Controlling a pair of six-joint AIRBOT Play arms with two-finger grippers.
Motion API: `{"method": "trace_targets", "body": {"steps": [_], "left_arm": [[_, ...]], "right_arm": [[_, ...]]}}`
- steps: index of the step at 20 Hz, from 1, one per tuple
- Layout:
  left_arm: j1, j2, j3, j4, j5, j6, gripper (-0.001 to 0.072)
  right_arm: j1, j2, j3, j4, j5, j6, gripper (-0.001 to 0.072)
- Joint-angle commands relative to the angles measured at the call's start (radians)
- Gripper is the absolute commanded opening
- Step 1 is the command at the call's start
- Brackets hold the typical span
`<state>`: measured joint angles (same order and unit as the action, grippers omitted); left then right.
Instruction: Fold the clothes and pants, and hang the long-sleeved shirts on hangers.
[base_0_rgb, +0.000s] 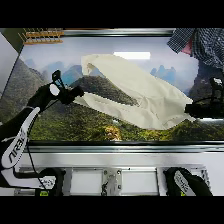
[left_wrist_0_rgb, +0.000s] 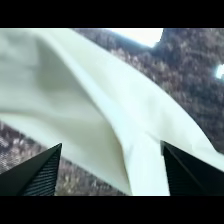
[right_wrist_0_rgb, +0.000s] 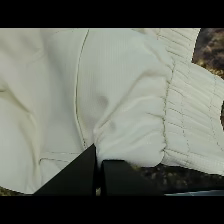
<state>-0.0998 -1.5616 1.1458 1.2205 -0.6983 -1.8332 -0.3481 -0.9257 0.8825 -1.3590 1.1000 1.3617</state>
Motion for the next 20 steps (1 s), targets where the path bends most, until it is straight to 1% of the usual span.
{"method": "trace_targets", "body": {"steps": [1, 2, 3, 4, 6, 7, 10, 11, 13, 14, 15, 16, 18, 20], "left_arm": [[0.006, -0.138, 0.137, -0.008, -0.081, 0.0, 0.0414], [0.006, -0.159, 0.164, -0.009, -0.089, 0.0, 0.0282], [0.006, -0.172, 0.186, -0.009, -0.083, 0.0, 0.0076], [0.007, -0.177, 0.21, -0.008, -0.073, 0.0, 0.0007], [0.037, -0.172, 0.308, -0.011, -0.076, 0.001, 0.0007], [0.063, -0.16, 0.385, -0.011, -0.089, 0.006, 0.0007], [0.124, -0.097, 0.621, -0.012, -0.123, 0.084, 0.0007], [0.143, -0.059, 0.676, -0.011, -0.125, 0.121, 0.0007], [0.178, 0.023, 0.726, -0.008, -0.138, 0.208, 0.0007], [0.201, 0.069, 0.716, -0.008, -0.151, 0.234, 0.0007], [0.224, 0.113, 0.682, -0.008, -0.165, 0.242, 0.0007], [0.248, 0.162, 0.622, -0.008, -0.181, 0.251, 0.0007], [0.288, 0.26, 0.446, -0.008, -0.201, 0.279, 0.0007], [0.329, 0.369, 0.197, -0.008, -0.202, 0.331, 0.0007]], "right_arm": [[0.001, 0.0, 0.0, 0.0, 0.0, 0.0, 0.003], [0.001, 0.0, 0.0, 0.001, 0.0, 0.001, 0.003], [0.001, -0.003, 0.0, 0.0, 0.0, 0.011, 0.003], [0.0, -0.012, 0.0, -0.014, -0.015, 0.055, 0.0029], [0.0, -0.053, 0.051, -0.1, -0.056, 0.163, 0.0029], [0.0, -0.094, 0.116, -0.111, -0.05, 0.181, 0.0029], [0.003, -0.226, 0.404, -0.079, -0.014, 0.181, 0.0029], [0.002, -0.253, 0.5, -0.05, -0.016, 0.181, 0.0029], [0.003, -0.264, 0.627, -0.043, -0.022, 0.181, 0.0029], [0.002, -0.255, 0.65, -0.044, -0.022, 0.18, 0.0029], [0.002, -0.238, 0.648, -0.045, -0.016, 0.167, 0.0029], [0.002, -0.224, 0.632, -0.048, 0.007, 0.132, 0.0028], [0.002, -0.185, 0.535, -0.055, 0.056, 0.071, 0.0028], [0.002, -0.131, 0.37, -0.1, 0.064, 0.043, 0.0028]]}}
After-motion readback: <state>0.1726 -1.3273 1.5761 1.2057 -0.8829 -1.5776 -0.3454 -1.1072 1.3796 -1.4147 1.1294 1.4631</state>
